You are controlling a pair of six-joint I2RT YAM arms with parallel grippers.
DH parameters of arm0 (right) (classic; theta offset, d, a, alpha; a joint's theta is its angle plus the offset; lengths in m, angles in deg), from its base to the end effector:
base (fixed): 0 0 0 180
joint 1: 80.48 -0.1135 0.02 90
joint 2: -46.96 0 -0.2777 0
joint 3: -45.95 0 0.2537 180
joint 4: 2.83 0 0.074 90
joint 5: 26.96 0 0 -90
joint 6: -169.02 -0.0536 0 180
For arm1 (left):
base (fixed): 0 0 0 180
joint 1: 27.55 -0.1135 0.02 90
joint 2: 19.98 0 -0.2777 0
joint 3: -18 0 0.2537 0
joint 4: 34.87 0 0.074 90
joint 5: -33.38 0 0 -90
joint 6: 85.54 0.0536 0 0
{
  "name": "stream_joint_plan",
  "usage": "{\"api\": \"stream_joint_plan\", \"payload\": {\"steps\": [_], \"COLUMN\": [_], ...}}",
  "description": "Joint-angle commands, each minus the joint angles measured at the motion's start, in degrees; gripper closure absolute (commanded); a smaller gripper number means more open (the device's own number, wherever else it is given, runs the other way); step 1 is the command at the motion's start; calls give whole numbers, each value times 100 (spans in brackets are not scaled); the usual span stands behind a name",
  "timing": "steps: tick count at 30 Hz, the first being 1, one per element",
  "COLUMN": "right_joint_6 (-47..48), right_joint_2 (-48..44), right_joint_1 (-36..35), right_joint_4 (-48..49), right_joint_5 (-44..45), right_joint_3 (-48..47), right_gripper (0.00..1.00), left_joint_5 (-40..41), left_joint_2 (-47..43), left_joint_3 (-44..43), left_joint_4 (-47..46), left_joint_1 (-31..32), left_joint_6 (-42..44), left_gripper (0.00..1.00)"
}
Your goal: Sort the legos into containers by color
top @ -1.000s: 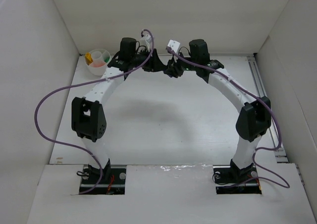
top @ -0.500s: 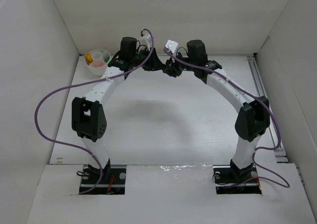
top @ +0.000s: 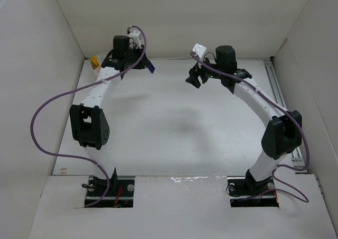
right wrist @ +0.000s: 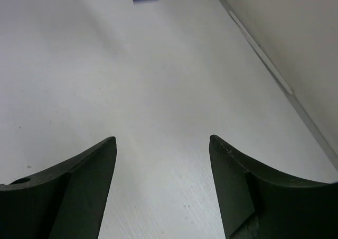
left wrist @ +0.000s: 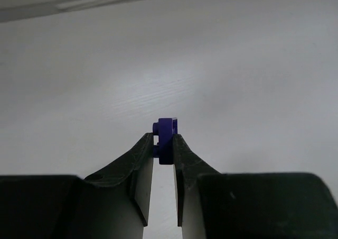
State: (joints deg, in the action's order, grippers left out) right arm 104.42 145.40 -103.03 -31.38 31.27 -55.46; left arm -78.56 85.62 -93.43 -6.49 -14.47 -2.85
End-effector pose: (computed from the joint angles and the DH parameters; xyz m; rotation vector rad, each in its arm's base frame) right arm 0.3789 0.1879 0.3497 -1.1132 1.6418 0.5249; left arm 0.4448 -0.1239 0.3593 0.3533 1.9521 -0.6078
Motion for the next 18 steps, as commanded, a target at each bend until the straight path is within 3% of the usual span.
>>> {"api": "stream_joint_plan", "payload": {"steps": [1,6,10,18], "right_joint_6": [-36,-89,-89,-150], "right_joint_2": [-351,-404,-352,-290], "right_joint_1": [180,233,233,233], "right_joint_4": [170,37,-24,-86], "right_joint_5": [39,92,92,145], "right_joint_3": [150,150,150,150], "right_gripper": [24,23,23,23], "left_joint_5": [1049,1323,1420,1885], "left_joint_2": [-278,372,1181,1823], "left_joint_3": [-717,-1605,-3009,-3514], "left_joint_4": [59,330,859,727], "left_joint_1": [-516,-1272,-1703,-2002], "left_joint_6": [555,1169,1285,1530], "left_gripper": [100,100,100,100]}}
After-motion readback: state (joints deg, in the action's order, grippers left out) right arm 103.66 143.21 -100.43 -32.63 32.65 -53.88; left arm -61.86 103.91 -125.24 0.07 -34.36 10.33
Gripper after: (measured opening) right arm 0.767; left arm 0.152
